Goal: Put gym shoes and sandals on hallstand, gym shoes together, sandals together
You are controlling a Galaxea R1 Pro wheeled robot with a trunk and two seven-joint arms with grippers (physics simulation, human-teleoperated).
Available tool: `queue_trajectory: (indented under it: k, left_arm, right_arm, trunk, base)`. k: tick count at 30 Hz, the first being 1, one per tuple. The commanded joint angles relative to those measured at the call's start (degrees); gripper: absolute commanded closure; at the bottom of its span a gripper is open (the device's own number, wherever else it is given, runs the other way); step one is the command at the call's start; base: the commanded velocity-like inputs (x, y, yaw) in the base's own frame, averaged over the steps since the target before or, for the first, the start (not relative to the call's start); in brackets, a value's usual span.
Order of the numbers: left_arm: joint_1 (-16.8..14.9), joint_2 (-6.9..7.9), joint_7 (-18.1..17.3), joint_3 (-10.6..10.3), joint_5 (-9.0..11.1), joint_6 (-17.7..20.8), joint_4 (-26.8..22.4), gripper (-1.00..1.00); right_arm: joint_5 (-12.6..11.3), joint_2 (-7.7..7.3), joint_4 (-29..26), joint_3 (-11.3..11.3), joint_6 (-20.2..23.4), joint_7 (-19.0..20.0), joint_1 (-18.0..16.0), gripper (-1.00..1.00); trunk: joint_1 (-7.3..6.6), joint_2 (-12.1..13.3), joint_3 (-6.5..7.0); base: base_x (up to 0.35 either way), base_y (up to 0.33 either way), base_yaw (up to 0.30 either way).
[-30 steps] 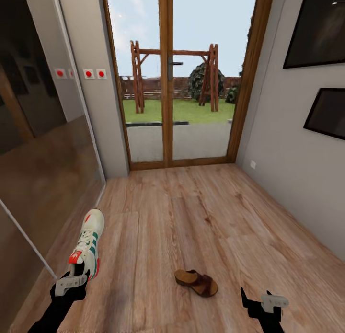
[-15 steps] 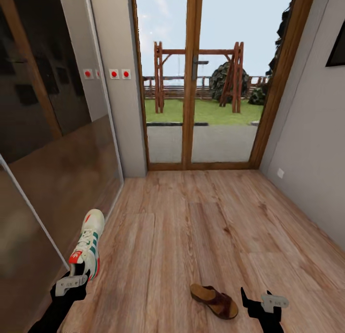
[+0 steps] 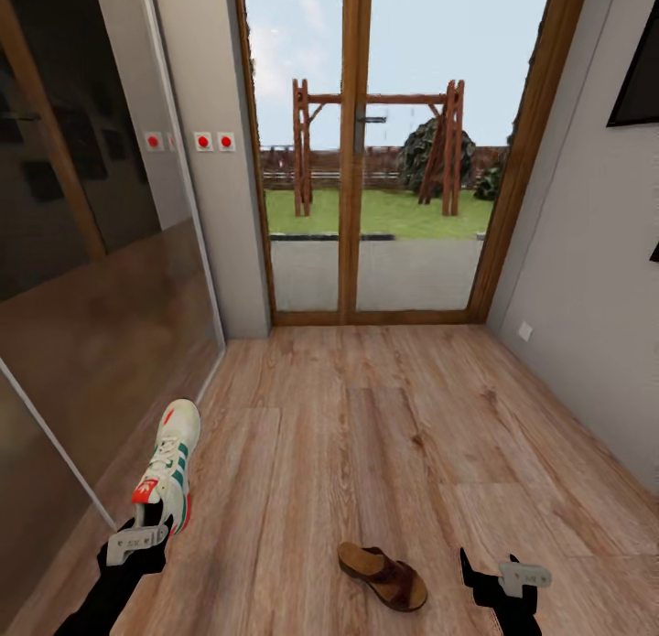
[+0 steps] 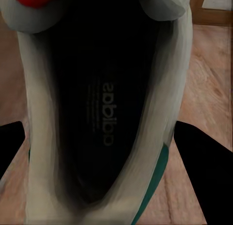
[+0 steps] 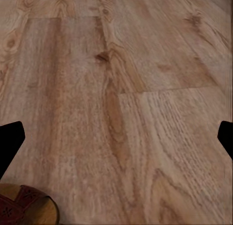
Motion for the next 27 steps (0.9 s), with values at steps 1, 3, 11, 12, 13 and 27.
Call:
queue_trajectory:
  k: [1,3,11,12,13,27]
  left_arm:
    - [-0.04,-0.03,-0.33,0.17,-0.16,-0.16,-0.01,1.00]
    - [-0.04,0.00,-0.33,0.17,-0.16,-0.16,-0.01,1.00]
    - [-0.04,0.03,-0.33,0.17,-0.16,-0.10,-0.01,1.00]
    - [-0.04,0.04,-0.33,0.17,-0.16,-0.09,-0.01,1.00]
    - [-0.04,0.03,-0.33,0.17,-0.16,-0.09,-0.01,1.00]
    - [-0.04,0.06,-0.31,0.25,-0.16,-0.09,-0.01,1.00]
  right_arm:
    - [0.33,0.04,0.06,-0.51,-0.20,0.47,-0.05,-1.00]
    - [0.31,0.04,0.06,-0.50,-0.20,0.48,-0.05,-1.00]
    - [0.25,0.04,0.06,-0.56,-0.20,0.47,-0.05,-1.00]
    - [0.25,0.04,0.06,-0.55,-0.20,0.47,-0.05,-1.00]
    - [0.25,0.04,0.06,-0.56,-0.20,0.47,-0.05,-1.00]
    - [0.24,0.11,0.12,-0.56,-0.20,0.46,-0.05,-1.00]
  trunk:
    - [-0.01,-0.02,-0.05]
    - [-0.01,-0.02,-0.05]
    - [-0.01,-0.02,-0.05]
    - [-0.01,-0.02,-0.05]
    - [-0.01,-0.02,-0.05]
    - [-0.01,-0.02,-0.05]
  base:
    - [0.000,-0.273,0.000]
    - [0.000,-0.273,0.000]
    - [0.000,-0.274,0.000]
    - [0.000,-0.274,0.000]
    - [0.000,-0.274,0.000]
    - [0.000,-0.274,0.000]
